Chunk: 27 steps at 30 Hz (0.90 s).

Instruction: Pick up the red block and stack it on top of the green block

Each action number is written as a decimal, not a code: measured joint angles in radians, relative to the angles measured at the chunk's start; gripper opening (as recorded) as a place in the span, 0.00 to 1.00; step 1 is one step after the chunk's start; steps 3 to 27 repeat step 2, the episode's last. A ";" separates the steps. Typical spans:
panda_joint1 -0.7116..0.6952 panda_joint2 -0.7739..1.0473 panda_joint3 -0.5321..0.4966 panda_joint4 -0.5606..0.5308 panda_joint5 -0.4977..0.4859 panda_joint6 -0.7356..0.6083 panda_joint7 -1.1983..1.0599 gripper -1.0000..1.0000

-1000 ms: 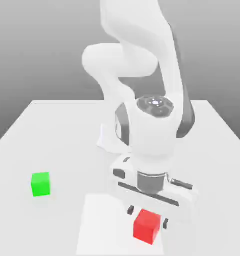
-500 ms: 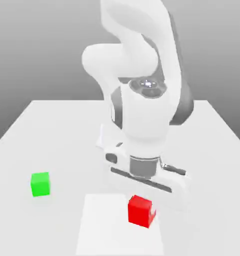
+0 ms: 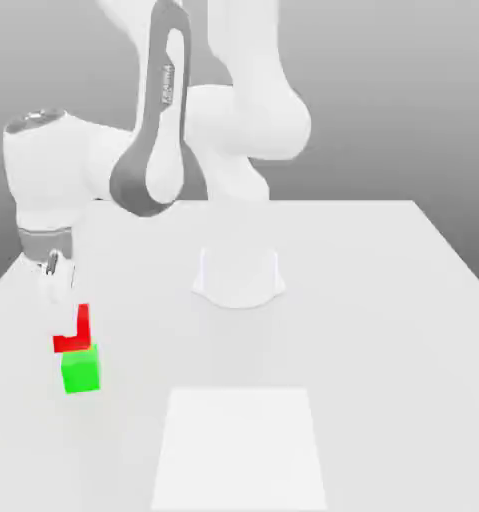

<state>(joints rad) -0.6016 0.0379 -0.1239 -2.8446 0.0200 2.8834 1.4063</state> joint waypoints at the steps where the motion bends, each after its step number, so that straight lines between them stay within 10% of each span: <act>1: -0.001 0.022 0.005 0.001 0.011 0.021 -0.008 1.00; 27: 0.000 0.022 0.005 0.001 0.011 0.021 -0.008 1.00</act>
